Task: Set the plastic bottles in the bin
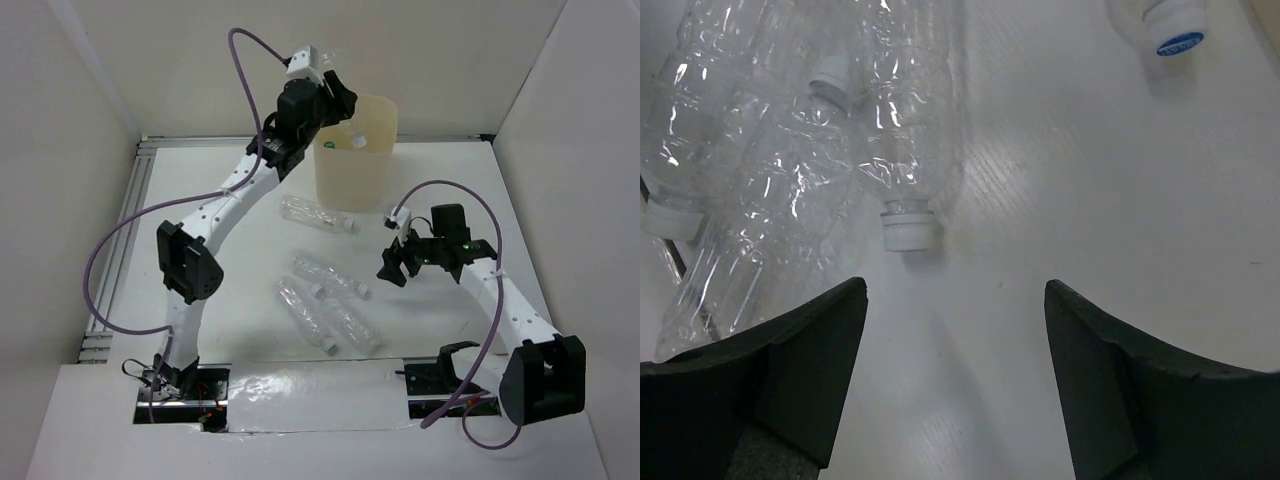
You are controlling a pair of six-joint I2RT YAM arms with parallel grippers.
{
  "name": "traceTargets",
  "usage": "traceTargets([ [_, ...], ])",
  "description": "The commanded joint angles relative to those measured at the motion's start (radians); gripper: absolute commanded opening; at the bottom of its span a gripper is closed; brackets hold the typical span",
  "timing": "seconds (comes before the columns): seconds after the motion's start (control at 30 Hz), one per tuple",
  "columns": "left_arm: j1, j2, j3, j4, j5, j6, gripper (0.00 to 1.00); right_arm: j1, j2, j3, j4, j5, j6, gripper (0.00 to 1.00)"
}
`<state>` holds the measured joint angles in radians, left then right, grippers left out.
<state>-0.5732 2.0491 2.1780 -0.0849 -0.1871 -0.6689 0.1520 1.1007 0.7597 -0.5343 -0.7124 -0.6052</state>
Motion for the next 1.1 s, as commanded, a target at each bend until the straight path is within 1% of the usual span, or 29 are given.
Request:
traceTargets([
  [0.0, -0.014, 0.074, 0.103, 0.094, -0.239, 0.081, 0.22, 0.052, 0.017, -0.014, 0.094, 0.010, 0.024, 0.79],
  [0.07, -0.037, 0.104, 0.130, 0.103, -0.320, 0.145, 0.36, 0.092, 0.051, -0.014, 0.126, 0.010, 0.054, 0.86],
  [0.13, -0.046, 0.147, 0.160, 0.103, -0.336, 0.181, 0.65, 0.127, 0.079, -0.014, 0.172, 0.010, 0.085, 0.87],
  [0.17, -0.047, 0.161, 0.179, 0.076, -0.336, 0.190, 0.79, 0.144, 0.108, -0.014, 0.198, 0.033, 0.135, 0.87],
  [0.2, -0.047, 0.170, 0.213, 0.060, -0.336, 0.190, 0.80, 0.179, 0.123, -0.014, 0.227, 0.054, 0.165, 0.87],
  [0.23, -0.047, 0.171, 0.213, 0.051, -0.336, 0.199, 0.81, 0.193, 0.142, -0.005, 0.281, 0.068, 0.188, 0.87],
  [0.27, -0.047, 0.152, 0.203, 0.051, -0.327, 0.200, 0.89, 0.207, 0.160, -0.005, 0.305, 0.082, 0.206, 0.87],
  [0.3, -0.047, 0.131, 0.147, 0.074, -0.327, 0.200, 0.89, 0.237, 0.201, -0.005, 0.327, 0.108, 0.223, 0.87],
  [0.33, -0.047, 0.103, 0.110, 0.091, -0.327, 0.212, 1.00, 0.254, 0.221, 0.009, 0.355, 0.117, 0.232, 0.87],
  [0.47, -0.047, -0.041, -0.049, 0.117, -0.327, 0.221, 1.00, 0.328, 0.320, 0.056, 0.404, 0.178, 0.242, 0.92],
  [0.5, -0.047, -0.111, -0.082, 0.117, -0.327, 0.221, 1.00, 0.340, 0.361, 0.067, 0.418, 0.214, 0.267, 0.92],
  [0.53, -0.047, -0.153, -0.166, 0.117, -0.327, 0.232, 1.00, 0.359, 0.382, 0.091, 0.440, 0.232, 0.277, 0.94],
  [0.6, -0.060, -0.243, -0.260, 0.126, -0.357, 0.255, 1.00, 0.368, 0.434, 0.124, 0.454, 0.283, 0.307, 0.96],
  [0.63, -0.074, -0.338, -0.356, 0.111, -0.367, 0.268, 1.00, 0.380, 0.494, 0.145, 0.454, 0.292, 0.308, 0.96],
  [0.7, -0.088, -0.439, -0.461, 0.076, -0.379, 0.269, 1.00, 0.403, 0.553, 0.203, 0.454, 0.329, 0.317, 0.96],
  [0.73, -0.102, -0.490, -0.572, 0.021, -0.388, 0.256, 1.00, 0.423, 0.600, 0.220, 0.442, 0.341, 0.305, 0.95],
  [0.77, -0.102, -0.594, -0.634, -0.014, -0.402, 0.237, 1.00, 0.434, 0.619, 0.230, 0.442, 0.355, 0.305, 0.93],
  [0.83, -0.129, -0.702, -0.760, -0.085, -0.414, 0.160, 1.00, 0.446, 0.646, 0.244, 0.442, 0.366, 0.305, 0.85],
  [0.87, -0.139, -0.754, -0.897, -0.152, -0.423, 0.061, 1.00, 0.472, 0.660, 0.244, 0.442, 0.357, 0.291, 0.81],
  [0.9, -0.139, -0.856, -0.967, -0.185, -0.423, 0.007, 1.00, 0.481, 0.660, 0.244, 0.442, 0.357, 0.280, 0.78],
  [0.93, -0.170, -0.904, -1.095, -0.217, -0.423, -0.111, 1.00, 0.495, 0.660, 0.244, 0.433, 0.357, 0.269, 0.73],
  [0.97, -0.183, -0.947, -1.156, -0.280, -0.423, -0.171, 1.00, 0.495, 0.660, 0.244, 0.424, 0.343, 0.269, 0.60],
  [1.0, -0.198, -1.022, -1.211, -0.309, -0.414, -0.231, 1.00, 0.495, 0.660, 0.256, 0.412, 0.332, 0.257, 0.52],
  [1.03, -0.230, -1.050, -1.260, -0.340, -0.414, -0.351, 1.00, 0.495, 0.660, 0.268, 0.395, 0.308, 0.233, 0.40],
  [1.07, -0.244, -1.075, -1.341, -0.367, -0.402, -0.412, 1.00, 0.495, 0.644, 0.283, 0.375, 0.288, 0.223, 0.33],
])
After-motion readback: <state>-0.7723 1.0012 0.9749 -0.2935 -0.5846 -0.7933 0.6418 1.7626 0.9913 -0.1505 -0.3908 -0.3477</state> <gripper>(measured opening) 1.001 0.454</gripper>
